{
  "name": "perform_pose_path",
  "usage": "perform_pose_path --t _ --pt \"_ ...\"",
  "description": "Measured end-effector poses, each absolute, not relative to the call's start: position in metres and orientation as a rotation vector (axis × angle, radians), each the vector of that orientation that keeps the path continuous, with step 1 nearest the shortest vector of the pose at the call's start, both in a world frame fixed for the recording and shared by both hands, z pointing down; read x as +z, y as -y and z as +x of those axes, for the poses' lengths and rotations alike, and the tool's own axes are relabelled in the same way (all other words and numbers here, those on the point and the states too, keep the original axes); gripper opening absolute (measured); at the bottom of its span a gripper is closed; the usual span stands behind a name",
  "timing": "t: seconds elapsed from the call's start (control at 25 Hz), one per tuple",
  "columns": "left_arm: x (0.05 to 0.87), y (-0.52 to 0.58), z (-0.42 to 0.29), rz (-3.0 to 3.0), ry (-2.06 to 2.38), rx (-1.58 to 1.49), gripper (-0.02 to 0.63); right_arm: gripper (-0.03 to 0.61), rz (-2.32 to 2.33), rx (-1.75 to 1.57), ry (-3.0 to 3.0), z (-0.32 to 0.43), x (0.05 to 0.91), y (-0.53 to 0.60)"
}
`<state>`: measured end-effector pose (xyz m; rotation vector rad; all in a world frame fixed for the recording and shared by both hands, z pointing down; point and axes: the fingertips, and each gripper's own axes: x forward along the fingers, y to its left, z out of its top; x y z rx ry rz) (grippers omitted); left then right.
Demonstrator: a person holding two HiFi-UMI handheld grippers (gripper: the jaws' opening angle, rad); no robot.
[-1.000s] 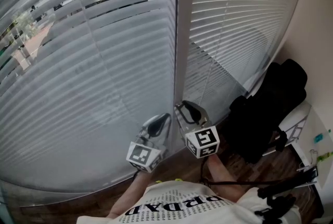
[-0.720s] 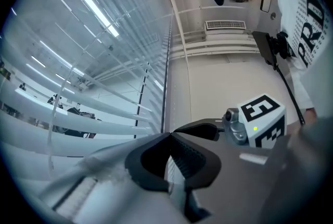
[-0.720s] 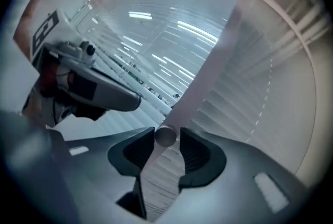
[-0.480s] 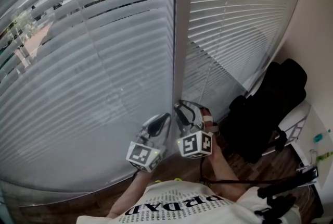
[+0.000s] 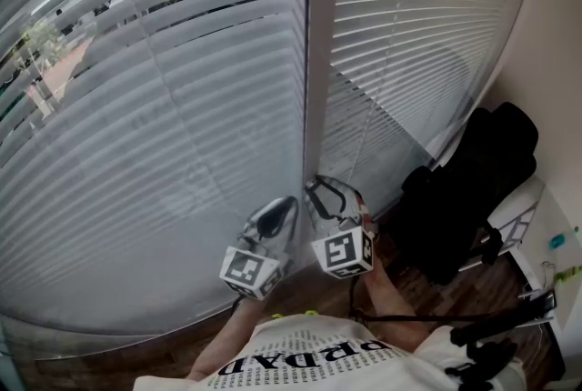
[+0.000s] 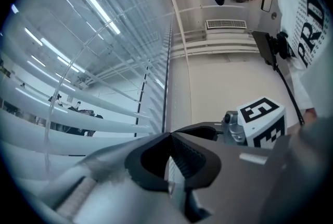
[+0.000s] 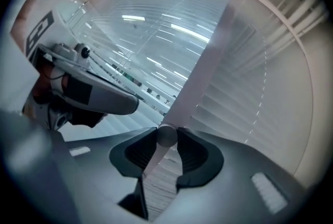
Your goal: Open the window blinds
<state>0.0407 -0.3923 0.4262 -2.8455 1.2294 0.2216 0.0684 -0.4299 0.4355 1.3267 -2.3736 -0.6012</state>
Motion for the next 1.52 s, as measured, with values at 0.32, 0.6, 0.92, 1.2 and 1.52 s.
perform_pose_path --t 0.32,0.6,0.92,1.2,1.52 --pt "0.422 0.393 0.042 -2.854 -1.215 0.229 -0.008 0.133 1.441 -0.174 2.638 0.075 0.435 0.434" --pt "0.418 0.392 0.041 -2.856 -1.215 0.224 -0.008 0.133 1.499 0.146 2.797 0.078 0.427 0.434" --pt "0.423 0.391 0.043 -2.865 -1.227 0.294 -0.008 0.134 1.525 0.197 2.826 0.079 0.441 0.435" --pt "0.423 0.394 0.040 -2.847 -1.205 0.232 -0.008 0.137 1.426 -0.101 2.672 0.078 0.430 0.432" --pt "0.418 0.396 0.043 -2.856 -1.203 0.228 -0.008 0.137 1.280 -0.625 2.339 0.067 0.422 0.426"
